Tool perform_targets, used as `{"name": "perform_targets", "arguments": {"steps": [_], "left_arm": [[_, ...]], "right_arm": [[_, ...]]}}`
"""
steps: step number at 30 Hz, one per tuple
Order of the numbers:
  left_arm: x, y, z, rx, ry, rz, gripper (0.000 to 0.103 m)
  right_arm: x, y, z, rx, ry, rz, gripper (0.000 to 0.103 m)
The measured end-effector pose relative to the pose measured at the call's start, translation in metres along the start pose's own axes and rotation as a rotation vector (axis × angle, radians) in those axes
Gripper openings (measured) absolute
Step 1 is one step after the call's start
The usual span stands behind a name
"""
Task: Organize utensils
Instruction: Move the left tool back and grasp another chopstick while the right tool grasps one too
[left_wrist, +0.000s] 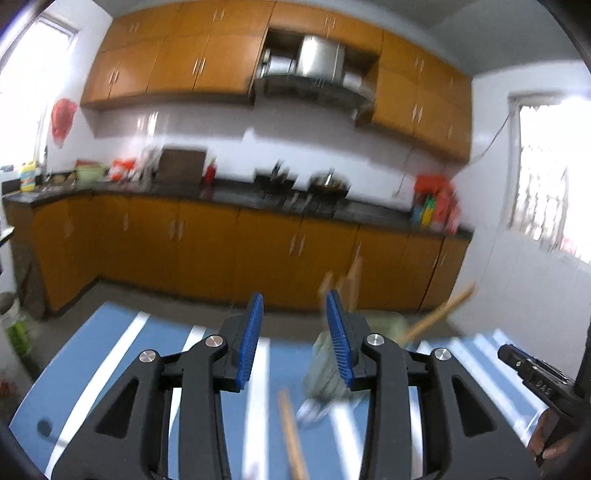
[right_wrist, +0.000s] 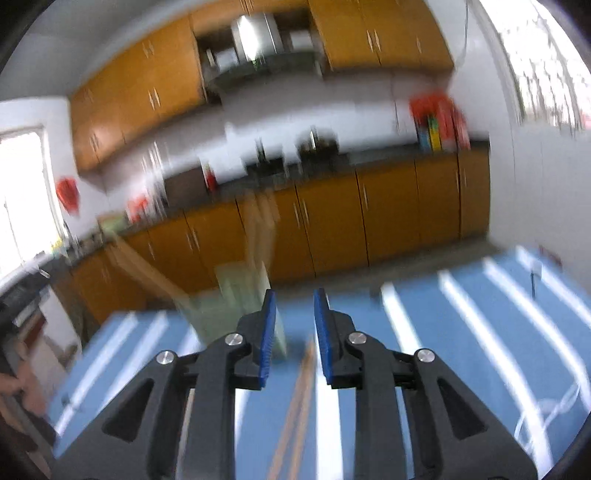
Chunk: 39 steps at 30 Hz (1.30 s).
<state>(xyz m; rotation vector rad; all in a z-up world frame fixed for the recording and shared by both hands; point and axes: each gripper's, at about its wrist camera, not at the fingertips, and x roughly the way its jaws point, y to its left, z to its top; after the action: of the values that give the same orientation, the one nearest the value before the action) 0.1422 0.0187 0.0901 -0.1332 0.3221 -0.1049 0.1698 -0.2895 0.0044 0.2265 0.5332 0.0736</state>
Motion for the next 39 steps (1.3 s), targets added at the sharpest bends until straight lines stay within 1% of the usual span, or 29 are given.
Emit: {"name": "perform_targets", "arguments": {"steps": [1, 2, 5, 7, 10, 11, 12, 13, 14, 16, 17, 18, 21, 25, 26, 30, 34, 35, 36, 38, 39], "left_arm": [[0.006, 0.006, -0.016, 0.001, 0.055, 0.016, 0.037], [0.012, 0.010, -0.029, -0.004, 0.100, 0.023, 0.037], [0.028, 0.025, -0.070, -0.044, 0.248, 0.020, 0.037], [0.033, 0.030, -0.093, -0.071, 0.318, 0.006, 0.037], [0.034, 0.029, -0.115, -0.074, 0.371, 0.000, 0.037], [0.036, 0.028, -0.120, -0.070, 0.385, 0.001, 0.037], [0.036, 0.028, -0.122, -0.070, 0.394, -0.001, 0.037], [0.038, 0.026, -0.126, -0.069, 0.408, -0.008, 0.037], [0.040, 0.024, -0.128, -0.066, 0.420, -0.013, 0.037], [0.042, 0.019, -0.133, -0.057, 0.440, -0.022, 0.037], [0.044, 0.016, -0.135, -0.053, 0.453, -0.032, 0.037], [0.045, 0.013, -0.139, -0.051, 0.463, -0.042, 0.036], [0.050, 0.003, -0.147, -0.023, 0.505, -0.061, 0.030], [0.060, -0.006, -0.159, 0.012, 0.563, -0.051, 0.022], [0.062, -0.007, -0.161, 0.016, 0.573, -0.047, 0.021], [0.064, -0.012, -0.163, 0.042, 0.578, -0.042, 0.021], [0.069, -0.018, -0.164, 0.062, 0.588, -0.029, 0.021], [0.069, -0.020, -0.164, 0.075, 0.588, -0.024, 0.021], [0.069, -0.021, -0.164, 0.077, 0.586, -0.020, 0.021], [0.071, -0.021, -0.163, 0.078, 0.583, -0.001, 0.015], [0.072, -0.020, -0.163, 0.079, 0.583, 0.009, 0.008]], "right_arm": [[0.011, -0.002, -0.014, 0.000, 0.052, 0.003, 0.023], [0.026, -0.003, -0.035, -0.004, 0.129, 0.001, 0.023], [0.049, 0.001, -0.074, -0.012, 0.251, 0.025, 0.020], [0.057, 0.009, -0.088, -0.023, 0.288, 0.025, 0.019], [0.064, 0.012, -0.098, -0.031, 0.310, 0.011, 0.019], [0.066, 0.013, -0.099, -0.034, 0.322, 0.000, 0.019], [0.067, 0.010, -0.096, -0.036, 0.334, -0.007, 0.016], [0.067, 0.009, -0.095, -0.033, 0.331, -0.010, 0.015], [0.068, 0.009, -0.092, -0.043, 0.335, -0.027, 0.009], [0.067, 0.005, -0.091, -0.044, 0.325, -0.076, 0.008], [0.067, -0.002, -0.089, -0.017, 0.321, -0.090, 0.008], [0.066, -0.007, -0.089, 0.001, 0.319, -0.096, 0.008], [0.066, -0.016, -0.087, 0.029, 0.315, -0.102, 0.008], [0.066, -0.015, -0.087, 0.008, 0.313, -0.108, 0.008], [0.066, -0.015, -0.087, 0.010, 0.312, -0.107, 0.008], [0.066, -0.016, -0.086, 0.013, 0.313, -0.100, 0.008], [0.068, -0.009, -0.087, -0.017, 0.320, -0.097, 0.008], [0.068, -0.007, -0.087, -0.022, 0.323, -0.087, 0.009], [0.068, -0.005, -0.087, -0.025, 0.324, -0.082, 0.012], [0.069, -0.002, -0.087, -0.031, 0.325, -0.078, 0.013], [0.070, 0.000, -0.087, -0.037, 0.325, -0.078, 0.013]]}}
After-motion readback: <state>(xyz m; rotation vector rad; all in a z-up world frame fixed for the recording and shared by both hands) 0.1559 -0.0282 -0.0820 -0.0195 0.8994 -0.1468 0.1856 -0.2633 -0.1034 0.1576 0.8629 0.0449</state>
